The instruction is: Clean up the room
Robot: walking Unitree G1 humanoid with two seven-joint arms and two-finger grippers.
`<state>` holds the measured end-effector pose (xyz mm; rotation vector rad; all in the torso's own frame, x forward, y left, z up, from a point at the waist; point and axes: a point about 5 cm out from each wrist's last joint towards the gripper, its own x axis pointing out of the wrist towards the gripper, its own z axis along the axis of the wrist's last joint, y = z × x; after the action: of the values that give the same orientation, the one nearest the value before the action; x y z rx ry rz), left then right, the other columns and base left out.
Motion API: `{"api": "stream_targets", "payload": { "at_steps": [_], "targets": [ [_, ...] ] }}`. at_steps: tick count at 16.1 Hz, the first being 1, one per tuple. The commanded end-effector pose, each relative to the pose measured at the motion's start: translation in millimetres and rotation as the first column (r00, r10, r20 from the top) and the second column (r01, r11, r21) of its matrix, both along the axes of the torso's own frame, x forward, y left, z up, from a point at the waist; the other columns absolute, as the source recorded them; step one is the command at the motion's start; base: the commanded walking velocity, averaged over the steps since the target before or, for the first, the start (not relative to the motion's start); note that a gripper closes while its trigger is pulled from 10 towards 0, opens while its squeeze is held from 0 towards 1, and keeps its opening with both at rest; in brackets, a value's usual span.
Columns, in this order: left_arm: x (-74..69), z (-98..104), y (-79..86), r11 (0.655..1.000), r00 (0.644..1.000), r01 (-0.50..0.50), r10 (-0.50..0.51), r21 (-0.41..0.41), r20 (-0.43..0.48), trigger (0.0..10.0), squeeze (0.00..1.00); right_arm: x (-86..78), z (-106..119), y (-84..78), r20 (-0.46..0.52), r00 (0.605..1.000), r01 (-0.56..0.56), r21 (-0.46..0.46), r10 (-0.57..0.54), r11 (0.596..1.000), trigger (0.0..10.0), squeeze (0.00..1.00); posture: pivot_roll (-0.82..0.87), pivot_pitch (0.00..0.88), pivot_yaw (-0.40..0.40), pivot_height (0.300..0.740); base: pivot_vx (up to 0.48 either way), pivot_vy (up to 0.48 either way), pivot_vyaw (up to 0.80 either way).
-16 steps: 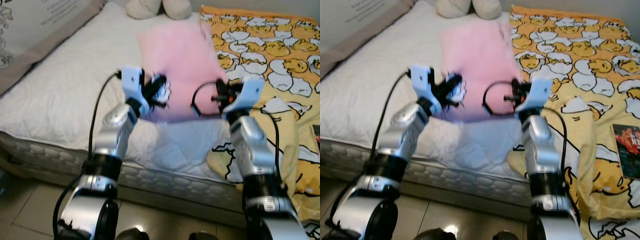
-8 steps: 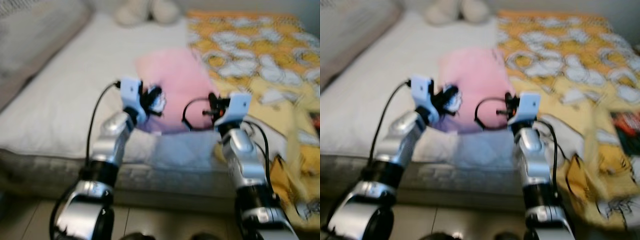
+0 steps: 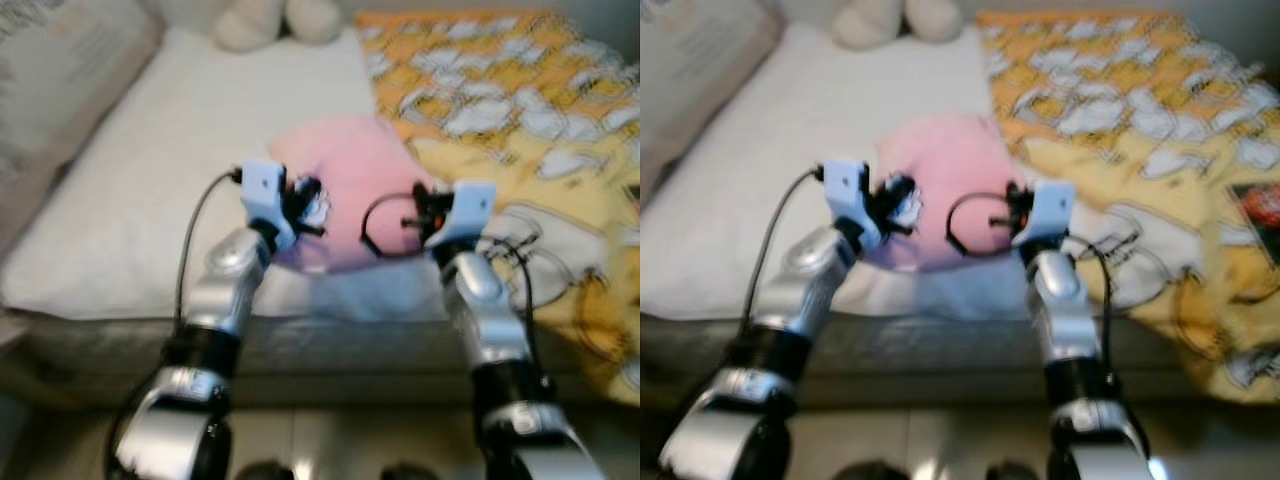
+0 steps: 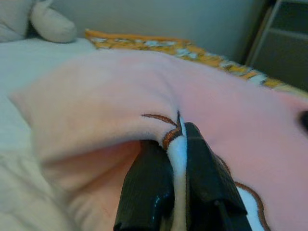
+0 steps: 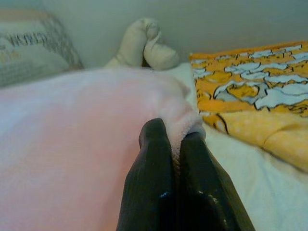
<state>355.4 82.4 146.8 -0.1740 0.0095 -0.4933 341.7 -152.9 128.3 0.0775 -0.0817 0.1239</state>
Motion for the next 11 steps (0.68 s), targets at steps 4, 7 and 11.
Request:
{"api": "stream_targets", "payload": {
  "at_steps": [4, 7, 11],
  "targets": [
    [0.3, 5.4, 8.8, 0.999, 0.999, -0.038, 0.038, 0.015, 0.033, 10.0, 0.0, 3.3, 6.3, -3.5, 0.034, 0.999, 0.025, 0.012, -0.025, 1.0, 10.0, 0.0, -0.1, 0.0, 0.035, 0.74, 0.0, 0.48, 0.0],
    [1.0, 6.3, 11.5, 0.999, 0.998, -0.046, 0.046, 0.021, 0.036, 10.0, 0.0, 3.0, 5.0, -2.3, 0.037, 0.999, 0.02, 0.008, -0.021, 1.0, 10.0, 0.0, -0.09, 0.0, 0.036, 0.74, 0.0, 0.48, 0.0],
    [1.6, 6.6, 12.2, 0.998, 0.998, -0.058, 0.057, 0.019, 0.034, 10.0, 0.0, 3.3, 2.3, -0.3, 0.028, 1.0, 0.009, 0.006, -0.01, 1.0, 10.0, 0.0, -0.09, 0.0, 0.031, 0.74, 0.0, 0.48, 0.0]
  ]
}}
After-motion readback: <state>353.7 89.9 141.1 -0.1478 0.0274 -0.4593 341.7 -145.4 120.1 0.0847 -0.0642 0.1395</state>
